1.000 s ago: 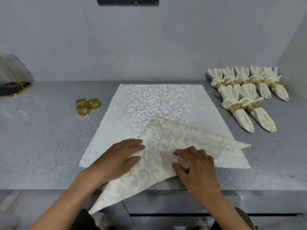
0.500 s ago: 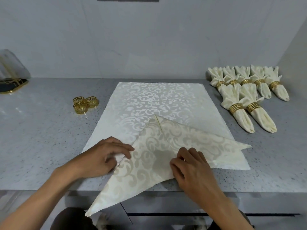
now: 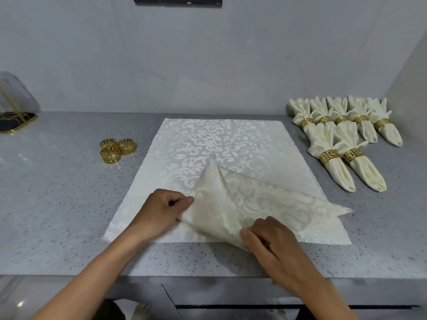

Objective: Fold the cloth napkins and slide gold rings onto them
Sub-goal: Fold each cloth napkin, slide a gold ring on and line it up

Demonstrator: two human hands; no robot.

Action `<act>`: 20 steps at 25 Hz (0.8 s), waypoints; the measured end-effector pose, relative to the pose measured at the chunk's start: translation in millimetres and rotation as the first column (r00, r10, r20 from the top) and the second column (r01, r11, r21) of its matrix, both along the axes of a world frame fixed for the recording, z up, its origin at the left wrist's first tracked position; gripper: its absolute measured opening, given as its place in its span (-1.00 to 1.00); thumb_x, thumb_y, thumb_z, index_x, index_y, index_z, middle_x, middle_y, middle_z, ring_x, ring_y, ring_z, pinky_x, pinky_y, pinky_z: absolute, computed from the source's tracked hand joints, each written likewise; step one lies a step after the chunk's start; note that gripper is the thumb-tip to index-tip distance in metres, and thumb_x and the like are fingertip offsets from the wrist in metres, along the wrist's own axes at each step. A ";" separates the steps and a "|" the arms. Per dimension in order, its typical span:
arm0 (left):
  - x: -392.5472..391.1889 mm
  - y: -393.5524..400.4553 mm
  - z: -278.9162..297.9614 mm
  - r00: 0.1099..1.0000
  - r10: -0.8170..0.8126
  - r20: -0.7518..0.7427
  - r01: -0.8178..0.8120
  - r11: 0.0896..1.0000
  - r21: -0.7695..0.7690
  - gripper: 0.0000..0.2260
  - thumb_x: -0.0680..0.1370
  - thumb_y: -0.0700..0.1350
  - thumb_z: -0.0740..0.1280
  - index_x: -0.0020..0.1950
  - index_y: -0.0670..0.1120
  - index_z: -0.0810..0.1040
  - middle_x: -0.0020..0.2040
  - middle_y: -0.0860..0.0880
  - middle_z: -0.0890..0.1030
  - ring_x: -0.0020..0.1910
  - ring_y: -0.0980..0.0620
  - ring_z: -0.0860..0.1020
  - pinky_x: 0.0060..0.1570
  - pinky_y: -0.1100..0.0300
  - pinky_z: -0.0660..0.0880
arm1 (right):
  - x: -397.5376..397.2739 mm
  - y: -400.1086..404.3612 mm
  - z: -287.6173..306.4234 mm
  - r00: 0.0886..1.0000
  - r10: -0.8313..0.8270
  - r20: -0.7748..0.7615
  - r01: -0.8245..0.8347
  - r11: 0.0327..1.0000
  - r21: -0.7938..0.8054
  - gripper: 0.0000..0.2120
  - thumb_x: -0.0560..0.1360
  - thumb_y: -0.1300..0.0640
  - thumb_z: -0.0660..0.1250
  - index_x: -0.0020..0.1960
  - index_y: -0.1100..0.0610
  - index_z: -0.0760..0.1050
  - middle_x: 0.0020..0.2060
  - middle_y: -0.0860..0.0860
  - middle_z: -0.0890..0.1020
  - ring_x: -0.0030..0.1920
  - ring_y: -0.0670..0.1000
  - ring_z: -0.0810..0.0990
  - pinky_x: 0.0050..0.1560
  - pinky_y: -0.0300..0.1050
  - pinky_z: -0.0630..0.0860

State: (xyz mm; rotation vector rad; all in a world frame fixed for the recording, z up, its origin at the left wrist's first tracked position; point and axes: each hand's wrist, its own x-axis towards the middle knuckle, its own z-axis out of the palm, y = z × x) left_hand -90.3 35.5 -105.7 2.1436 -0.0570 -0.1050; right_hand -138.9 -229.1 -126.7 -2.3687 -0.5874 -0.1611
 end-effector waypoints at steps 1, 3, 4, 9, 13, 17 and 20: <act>5.4 -1.1 -6.3 0.998 0.059 0.009 -0.059 0.998 0.037 -0.67 0.58 -0.03 0.38 -0.33 -0.17 0.51 -0.51 0.06 0.36 -0.55 0.07 0.34 -0.42 0.20 0.31 | 1.2 0.4 0.7 0.999 -0.034 -0.009 0.034 0.999 -0.021 -0.66 0.57 -0.24 0.15 -0.22 -0.04 0.45 -0.39 -0.12 0.48 -0.25 -0.10 0.45 -0.20 -0.25 0.34; 8.2 -7.2 -12.5 0.984 0.163 0.069 -0.169 0.979 0.111 -0.76 0.56 -0.02 0.38 -0.30 -0.03 0.57 -0.51 0.09 0.49 -0.47 0.01 0.51 -0.29 0.06 0.49 | 2.6 2.4 -0.9 0.994 -0.103 -0.041 0.101 0.994 -0.038 -0.80 0.52 -0.21 0.27 0.08 -0.17 0.48 -0.31 -0.16 0.54 -0.22 -0.14 0.51 -0.16 -0.28 0.41; 7.6 -9.9 -13.2 0.978 0.182 0.101 -0.195 0.972 0.134 -0.80 0.56 -0.02 0.38 -0.26 0.00 0.57 -0.48 0.08 0.54 -0.42 0.00 0.56 -0.20 0.00 0.55 | 3.2 3.0 -2.4 0.990 -0.129 -0.057 0.129 0.992 -0.015 -0.77 0.51 -0.14 0.33 0.16 -0.18 0.45 -0.30 -0.16 0.56 -0.22 -0.14 0.53 -0.14 -0.27 0.45; 8.4 -17.4 -14.2 0.959 0.166 0.231 -0.225 0.939 0.261 -0.82 0.56 0.02 0.35 -0.23 0.05 0.51 -0.46 0.10 0.56 -0.39 0.14 0.52 0.04 -0.04 0.48 | 2.1 5.7 -9.5 0.983 -0.163 0.080 0.167 0.985 -0.044 -0.88 0.51 -0.10 0.32 -0.13 -0.09 0.54 -0.37 -0.20 0.53 -0.29 -0.15 0.50 -0.23 -0.34 0.38; 11.5 -20.4 -17.6 0.952 0.127 0.279 -0.214 0.928 0.306 -0.87 0.56 0.04 0.36 -0.17 0.07 0.50 -0.40 0.08 0.57 -0.34 0.12 0.53 0.07 -0.03 0.46 | 2.2 8.9 -15.1 0.972 -0.186 0.147 0.196 0.979 -0.059 -0.88 0.46 -0.07 0.36 -0.16 -0.04 0.53 -0.34 -0.25 0.41 -0.32 -0.21 0.41 -0.22 -0.38 0.28; 27.7 -21.5 -12.3 0.928 -0.242 0.285 0.007 0.775 0.632 -0.55 0.60 -0.10 0.21 0.48 0.10 0.27 0.49 0.11 0.31 0.44 0.05 0.29 0.33 0.07 0.20 | 2.9 7.9 -21.8 0.965 -0.144 0.219 0.168 0.981 -0.095 -0.87 0.52 -0.02 0.34 0.05 -0.07 0.57 -0.21 -0.24 0.41 -0.26 -0.19 0.42 -0.17 -0.24 0.42; 51.1 -35.4 -6.1 0.885 -0.454 0.104 0.242 0.639 0.730 -0.49 0.67 -0.12 0.01 0.62 0.03 -0.05 0.61 0.13 -0.14 0.57 0.14 -0.17 0.51 0.04 -0.21 | 1.2 10.3 -22.2 0.950 -0.141 0.278 0.180 0.976 -0.119 -0.79 0.57 -0.05 0.23 -0.03 -0.04 0.62 -0.19 -0.18 0.44 -0.25 -0.13 0.44 -0.19 -0.15 0.46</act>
